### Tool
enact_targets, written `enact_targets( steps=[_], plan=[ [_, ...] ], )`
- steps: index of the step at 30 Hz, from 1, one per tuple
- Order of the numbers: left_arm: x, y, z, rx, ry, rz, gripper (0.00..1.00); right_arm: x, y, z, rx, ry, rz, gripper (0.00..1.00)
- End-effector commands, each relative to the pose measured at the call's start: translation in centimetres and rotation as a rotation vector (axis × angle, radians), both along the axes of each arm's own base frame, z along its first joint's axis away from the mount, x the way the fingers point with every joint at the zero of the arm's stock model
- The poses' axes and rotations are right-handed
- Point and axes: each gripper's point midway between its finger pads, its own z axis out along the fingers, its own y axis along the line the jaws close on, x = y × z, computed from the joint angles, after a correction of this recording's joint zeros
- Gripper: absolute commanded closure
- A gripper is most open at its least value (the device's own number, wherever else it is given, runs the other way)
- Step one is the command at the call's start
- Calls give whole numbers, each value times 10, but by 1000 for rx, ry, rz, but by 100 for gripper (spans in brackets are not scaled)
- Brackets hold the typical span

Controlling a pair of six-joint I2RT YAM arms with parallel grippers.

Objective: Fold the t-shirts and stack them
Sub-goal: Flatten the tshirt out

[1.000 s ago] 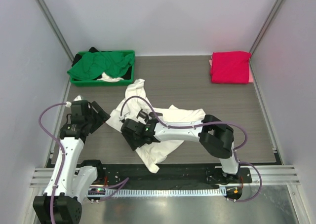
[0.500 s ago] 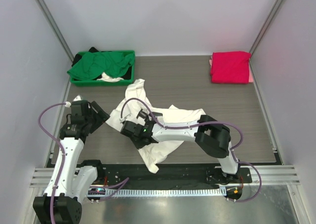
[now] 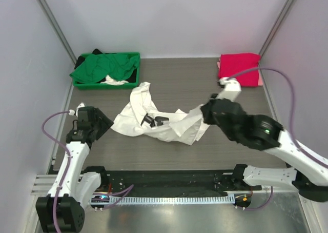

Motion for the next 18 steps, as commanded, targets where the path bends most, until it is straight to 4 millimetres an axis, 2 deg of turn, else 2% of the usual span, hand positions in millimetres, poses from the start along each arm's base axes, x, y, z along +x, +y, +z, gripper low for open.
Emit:
enact_targets(
  steps=[1,2,4,7,8,11,18],
  plan=[
    [15,-5,-23,-55,3,27,37,-15,-63,-29,-27,37,-168,99],
    [23,-7,-26,-68,-15,26,38,-18,-68,-29,-8,34,-175,99],
    [27,-14,-39,-100,5,10,40,-25,-76,-31,29,35,-170,99],
    [35,-17,-55,-116,53,13,43,-29,-79,-39,15,60,-163,99],
    [37,-27,-60,-115,69,-18,44,-30,-79,-42,6,70,-166,99],
    [38,-36,-65,-90,77,-41,45,-30,-78,-51,-24,88,-166,99],
    [38,-22,-75,27,93,-10,49,-29,-77,-59,-46,97,-171,99]
  ],
)
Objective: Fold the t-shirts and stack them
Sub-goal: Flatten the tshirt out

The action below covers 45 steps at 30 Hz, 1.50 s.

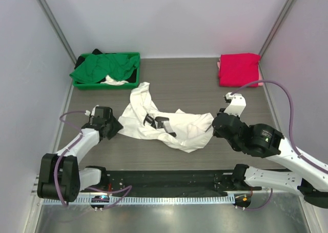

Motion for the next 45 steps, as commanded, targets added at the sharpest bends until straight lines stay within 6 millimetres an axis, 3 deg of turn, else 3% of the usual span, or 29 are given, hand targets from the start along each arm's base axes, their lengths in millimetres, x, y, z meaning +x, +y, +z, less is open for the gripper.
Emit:
enact_targets(
  steps=[1,12,20,25,27,34,36,41,42,45],
  plan=[
    [20,15,8,81,-69,40,50,3,-2,3,21,-17,-36,99],
    [39,20,3,124,-61,47,64,3,0,-8,6,3,-34,99],
    [38,24,8,148,-70,47,76,5,4,-13,-12,12,-34,99],
    [39,26,18,156,-90,53,95,7,7,-16,-24,18,-34,99],
    [36,28,20,164,-79,58,98,7,7,-16,-26,17,-36,99],
    [30,33,55,179,-99,77,100,9,8,-10,-23,2,-40,99],
    [32,33,78,176,-149,78,100,10,7,-3,-21,-13,-40,99],
    [23,39,132,200,-231,79,100,17,-4,45,1,-106,-65,99],
    [24,40,153,200,-278,79,100,18,-6,52,-13,-117,-60,99],
    [15,41,177,204,-306,73,100,21,-10,81,-8,-168,-56,99]
  ],
)
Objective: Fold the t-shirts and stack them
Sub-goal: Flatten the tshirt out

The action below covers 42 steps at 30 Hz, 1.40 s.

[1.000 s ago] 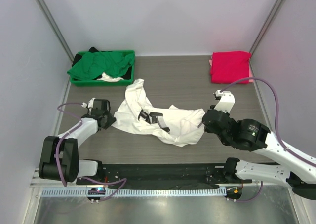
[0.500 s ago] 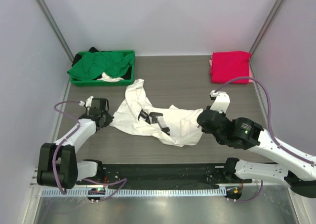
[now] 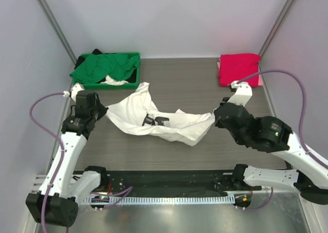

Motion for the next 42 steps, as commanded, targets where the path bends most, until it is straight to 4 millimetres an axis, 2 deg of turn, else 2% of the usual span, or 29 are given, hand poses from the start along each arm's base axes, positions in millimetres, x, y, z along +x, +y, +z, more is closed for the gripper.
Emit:
enact_targets(
  steps=[1,2,3,6,7,8,9,10,11,12,13,14,17,18,20,21,24,26,27,28,31,32,33,35,37,39,40,41,42],
  plan=[
    [-18,9,41,48,-35,0,100,9,-14,53,12,-121,-39,99],
    [-20,10,49,50,-50,0,100,10,-16,61,12,-134,-39,99],
    [-24,11,63,52,-81,1,100,10,-20,76,13,-158,-43,99],
    [-33,16,105,64,-158,12,100,9,-34,104,17,-207,-63,99],
    [-41,18,115,70,-172,15,100,7,-41,126,42,-244,-65,99],
    [-44,21,145,74,-235,27,100,5,-46,137,54,-265,-66,99],
    [-48,23,158,77,-262,31,100,3,-51,148,69,-284,-66,99],
    [-53,24,172,79,-284,35,100,-1,-60,171,123,-323,-69,99],
    [-60,26,201,78,-355,38,100,-3,-64,181,110,-343,-55,99],
    [-65,28,218,79,-394,44,100,-5,-67,191,124,-362,-44,99],
    [-71,29,231,78,-424,46,100,-12,-74,212,173,-401,-23,99],
    [-81,30,261,72,-500,48,100,-14,-75,220,154,-420,7,99],
    [-100,31,301,59,-608,48,100,-28,-85,258,219,-508,85,99],
    [-111,32,326,52,-678,47,100,-35,-92,274,268,-550,100,99],
    [-124,30,351,48,-758,32,100,-44,-92,289,303,-595,160,99],
    [-136,31,374,54,-834,25,100,-50,-99,301,335,-641,174,99],
    [-151,29,408,81,-946,-5,100,-67,-104,324,419,-740,249,99],
    [-171,30,435,95,-1033,-12,100,-79,-102,339,467,-797,312,99],
    [-172,30,444,99,-1052,-17,100,-84,-105,345,477,-823,324,99],
    [-187,30,459,94,-1105,-29,100,-90,-108,350,490,-850,344,99],
    [-209,30,482,90,-1204,-44,100,-114,-114,371,511,-958,409,99],
    [-214,27,487,88,-1227,-61,100,-127,-111,379,517,-1004,470,99],
    [-222,26,494,85,-1263,-69,100,-134,-116,385,504,-1044,454,99],
    [-235,25,502,82,-1308,-84,100,-147,-118,394,490,-1103,471,99],
    [-240,24,505,82,-1326,-93,100,-162,-123,404,481,-1163,475,99],
    [-237,22,504,84,-1322,-99,100,-167,-125,411,483,-1190,456,99],
    [-233,22,503,86,-1314,-98,100,-162,-127,412,463,-1194,406,99],
    [-220,21,501,85,-1287,-99,100,-152,-124,411,442,-1177,372,99],
    [-207,22,493,81,-1243,-85,100,-130,-136,403,404,-1125,213,99]
  ],
)
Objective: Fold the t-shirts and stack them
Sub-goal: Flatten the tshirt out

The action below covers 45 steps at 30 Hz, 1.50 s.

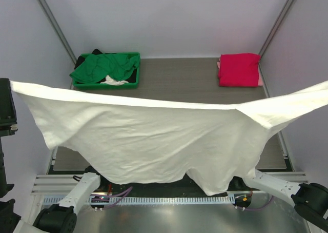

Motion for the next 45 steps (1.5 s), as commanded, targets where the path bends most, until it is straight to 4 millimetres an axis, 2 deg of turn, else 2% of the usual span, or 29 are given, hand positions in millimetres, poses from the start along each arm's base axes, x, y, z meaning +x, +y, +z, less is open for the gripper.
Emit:
enact_targets(
  steps=[1,2,3,4,5,6,8,9,11,12,13,14,15,16,17,18,19,20,21,23,24,26,28,30,31,32,37,41,45],
  plan=[
    [34,-1,-3,9,57,22,100,33,-19,7,72,60,-242,99],
    [48,-2,-10,9,102,22,100,56,-22,-11,62,158,-337,99],
    [76,-7,-28,15,202,15,100,94,-11,-30,39,278,-417,99],
    [93,-9,-39,15,265,17,100,117,-33,-54,80,410,-615,99],
    [111,-11,-55,16,336,22,100,135,-34,-77,34,498,-713,99],
    [150,-16,-93,25,493,28,100,170,-15,-110,-63,592,-800,99],
    [189,-16,-145,26,660,61,100,201,-13,-140,-118,666,-989,99],
    [225,-20,-199,40,815,76,100,235,5,-172,-235,722,-1051,99],
    [258,-21,-246,41,928,82,100,280,24,-204,-304,784,-1026,99],
    [273,-21,-276,43,1002,76,100,302,6,-220,-304,838,-1071,99],
    [296,-12,-330,30,1139,98,100,340,13,-259,-343,922,-1079,99],
    [309,-11,-355,23,1192,79,100,359,8,-282,-377,984,-1076,98],
    [318,-1,-378,5,1250,93,98,382,7,-294,-372,1036,-1009,58],
    [334,-3,-424,14,1376,77,94,396,9,-310,-373,1090,-994,36],
    [334,5,-440,20,1452,68,78,415,13,-362,-495,1229,-983,21],
    [337,10,-459,36,1519,66,74,422,19,-352,-487,1220,-958,8],
    [341,10,-479,53,1586,57,60,421,23,-365,-529,1263,-943,6],
    [340,10,-483,79,1604,46,53,424,27,-372,-535,1276,-924,5],
    [336,9,-492,84,1624,36,46,419,28,-393,-567,1322,-902,4],
    [331,10,-485,83,1583,50,36,419,38,-401,-523,1293,-843,3],
    [321,11,-495,82,1604,55,34,399,36,-418,-542,1319,-819,3],
    [309,11,-482,72,1546,71,33,393,46,-431,-496,1308,-746,3],
    [289,10,-496,44,1561,74,34,369,49,-460,-515,1357,-688,3],
    [280,4,-489,9,1496,54,34,353,59,-490,-509,1409,-604,3],
    [267,-3,-509,-2,1529,19,34,350,64,-498,-503,1419,-569,3],
    [265,-4,-509,-14,1504,16,34,350,78,-505,-488,1415,-489,3],
    [238,-10,-539,-86,1511,8,37,327,86,-561,-501,1539,-413,3],
    [241,-17,-558,-140,1495,-14,40,319,79,-590,-506,1613,-458,4],
    [241,-33,-587,-204,1526,-86,43,328,78,-610,-537,1652,-480,4]
  ],
)
